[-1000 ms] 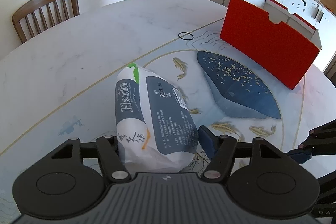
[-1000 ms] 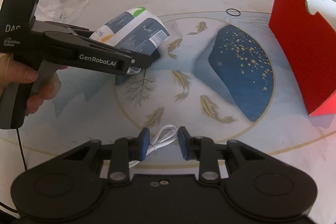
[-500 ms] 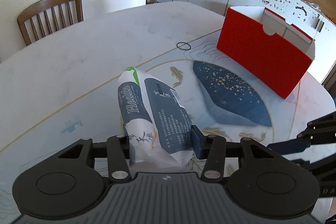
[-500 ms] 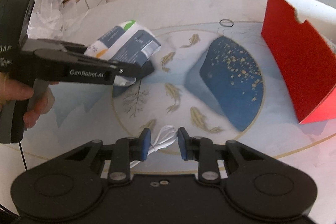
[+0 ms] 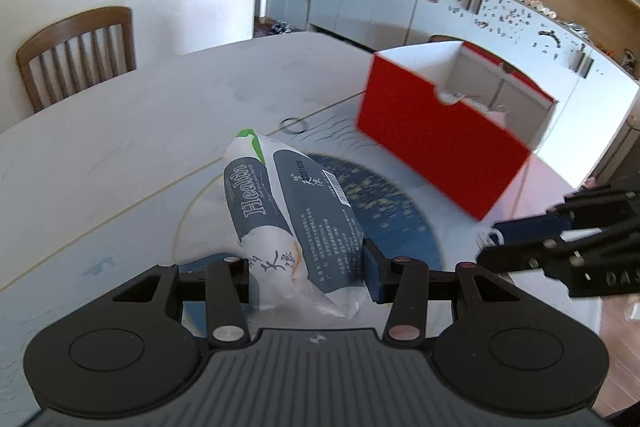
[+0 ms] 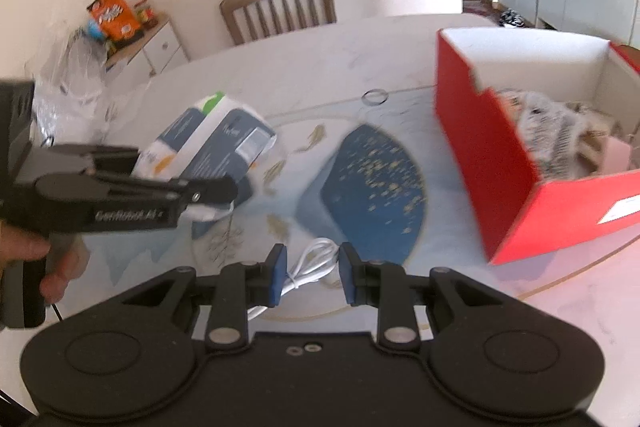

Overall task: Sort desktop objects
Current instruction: 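Carry the bread bag and white cable over the red box with both tools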

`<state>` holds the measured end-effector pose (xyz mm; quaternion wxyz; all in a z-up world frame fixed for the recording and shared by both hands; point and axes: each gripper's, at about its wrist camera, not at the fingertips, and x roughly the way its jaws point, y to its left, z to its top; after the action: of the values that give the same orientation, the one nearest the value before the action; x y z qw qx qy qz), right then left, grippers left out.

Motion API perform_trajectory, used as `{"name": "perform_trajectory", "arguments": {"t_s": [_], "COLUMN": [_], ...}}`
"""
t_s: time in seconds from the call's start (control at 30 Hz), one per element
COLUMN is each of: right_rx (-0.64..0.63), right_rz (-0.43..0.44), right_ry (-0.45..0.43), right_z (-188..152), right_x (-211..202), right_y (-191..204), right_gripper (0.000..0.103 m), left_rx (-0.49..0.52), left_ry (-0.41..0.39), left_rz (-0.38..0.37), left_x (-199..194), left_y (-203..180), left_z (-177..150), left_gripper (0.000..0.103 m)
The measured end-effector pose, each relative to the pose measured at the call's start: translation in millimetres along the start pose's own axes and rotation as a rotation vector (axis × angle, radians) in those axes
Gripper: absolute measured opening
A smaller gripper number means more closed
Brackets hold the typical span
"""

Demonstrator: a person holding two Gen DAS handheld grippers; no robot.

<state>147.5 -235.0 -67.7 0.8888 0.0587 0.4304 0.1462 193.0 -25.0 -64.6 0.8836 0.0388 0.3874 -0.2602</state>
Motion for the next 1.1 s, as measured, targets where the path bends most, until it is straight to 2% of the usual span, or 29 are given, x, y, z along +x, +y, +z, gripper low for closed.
{"name": "perform_trajectory", "arguments": {"t_s": [0.33, 0.6, 1.1], "right_rx": [-0.007, -0.014, -0.009], "right_rz": [-0.01, -0.021, -0.055], "right_ry": [-0.072, -0.126, -0.185], "right_z": [17.3, 30.2, 51.1], "right_x": [-37.6, -63.3, -84.9], "right_y": [-39.6, -78.1, -156.8], "right_gripper": [0.027, 0.027, 0.027], "left_rx": [0.037, 0.06, 0.09], "left_ry": [-0.045, -0.079, -0.106], "left_rz": [-0.061, -0.073, -0.073], "left_x": [-10.1, -7.9, 27.7], "left_y": [-59.1, -101.0, -163.8], "left_z": [30.0, 54.6, 101.1], "left_gripper": [0.045, 0.045, 0.045]}}
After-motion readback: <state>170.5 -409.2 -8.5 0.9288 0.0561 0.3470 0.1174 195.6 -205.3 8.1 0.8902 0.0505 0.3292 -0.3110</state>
